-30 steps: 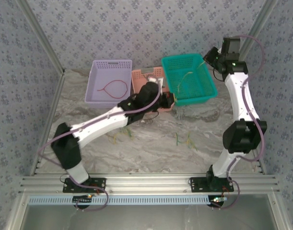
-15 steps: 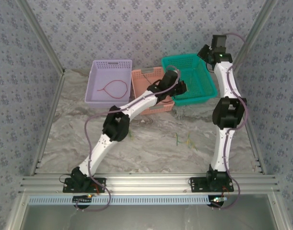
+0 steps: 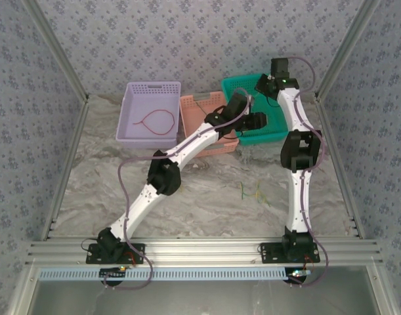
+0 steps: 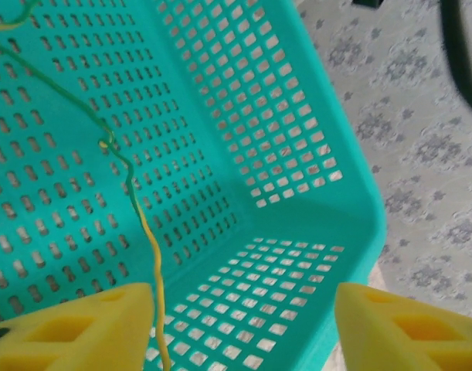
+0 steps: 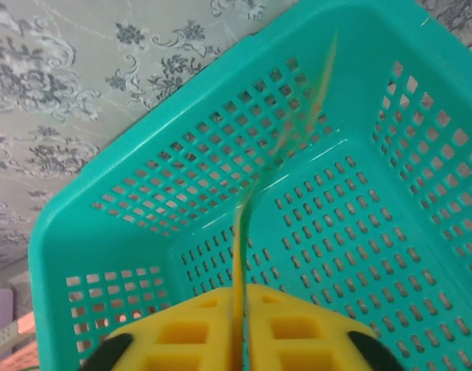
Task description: Untangle the cables
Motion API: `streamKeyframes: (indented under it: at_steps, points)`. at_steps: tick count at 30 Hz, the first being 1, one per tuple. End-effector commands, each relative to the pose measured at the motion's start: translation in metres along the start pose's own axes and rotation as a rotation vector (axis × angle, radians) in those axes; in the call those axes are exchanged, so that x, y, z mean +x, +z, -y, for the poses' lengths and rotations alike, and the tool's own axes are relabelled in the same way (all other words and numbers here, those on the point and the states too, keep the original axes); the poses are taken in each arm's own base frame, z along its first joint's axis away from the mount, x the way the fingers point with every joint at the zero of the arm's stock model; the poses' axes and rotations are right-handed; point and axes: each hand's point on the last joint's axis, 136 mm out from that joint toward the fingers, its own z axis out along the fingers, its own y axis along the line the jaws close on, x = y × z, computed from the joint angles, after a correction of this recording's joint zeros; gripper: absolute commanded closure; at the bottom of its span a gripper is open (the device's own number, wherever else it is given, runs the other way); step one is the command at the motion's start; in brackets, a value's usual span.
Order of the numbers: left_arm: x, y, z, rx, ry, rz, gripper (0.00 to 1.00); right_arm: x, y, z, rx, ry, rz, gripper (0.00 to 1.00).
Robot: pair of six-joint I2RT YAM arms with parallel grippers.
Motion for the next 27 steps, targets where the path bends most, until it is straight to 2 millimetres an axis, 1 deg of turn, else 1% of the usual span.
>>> streamKeyframes:
  at_steps: [1, 3, 5, 6, 8, 11, 13, 15, 18, 20, 22, 23, 25, 27]
  points:
    - [-0.022, -0.039, 0.031, 0.000, 0.046, 0.039, 0.33, 0.000, -0.009, 0.013, 0.038, -0.004, -0.030, 0.74]
    - [-0.026, -0.051, 0.035, -0.032, 0.067, 0.053, 0.32, -0.008, -0.022, 0.012, 0.053, -0.013, -0.010, 0.59]
    - [-0.032, -0.063, 0.039, -0.059, 0.086, 0.075, 0.29, -0.017, -0.038, 0.008, 0.059, -0.021, 0.016, 0.51]
    - [-0.036, -0.071, 0.041, -0.075, 0.093, 0.091, 0.27, -0.022, -0.046, 0.008, 0.067, -0.021, 0.027, 0.48]
    - [-0.044, -0.087, 0.043, -0.107, 0.091, 0.121, 0.23, -0.031, -0.064, 0.005, 0.077, -0.022, 0.053, 0.45]
    - [-0.059, -0.108, 0.041, -0.130, 0.077, 0.158, 0.17, -0.041, -0.089, 0.003, 0.084, -0.016, 0.083, 0.43]
    - [-0.066, -0.119, 0.043, -0.120, 0.070, 0.167, 0.17, -0.045, -0.104, 0.000, 0.081, -0.010, 0.100, 0.42]
    - [-0.071, -0.130, 0.048, -0.115, 0.078, 0.177, 0.17, -0.048, -0.117, 0.002, 0.089, 0.001, 0.111, 0.41]
    - [-0.073, -0.145, 0.051, -0.127, 0.085, 0.181, 0.17, -0.047, -0.128, 0.008, 0.100, 0.012, 0.105, 0.41]
    - [-0.070, -0.155, 0.046, -0.163, 0.077, 0.175, 0.19, -0.045, -0.135, 0.009, 0.105, 0.005, 0.094, 0.41]
    - [-0.065, -0.164, 0.036, -0.200, 0.063, 0.172, 0.21, -0.040, -0.142, 0.008, 0.107, -0.009, 0.084, 0.41]
    - [-0.061, -0.169, 0.033, -0.208, 0.056, 0.174, 0.22, -0.035, -0.146, 0.003, 0.100, -0.030, 0.083, 0.44]
    - [-0.056, -0.185, 0.023, -0.222, 0.038, 0.185, 0.23, -0.023, -0.155, -0.005, 0.099, -0.084, 0.083, 0.50]
    - [-0.047, -0.205, 0.006, -0.249, 0.022, 0.192, 0.24, -0.004, -0.164, -0.021, 0.065, -0.163, 0.078, 0.54]
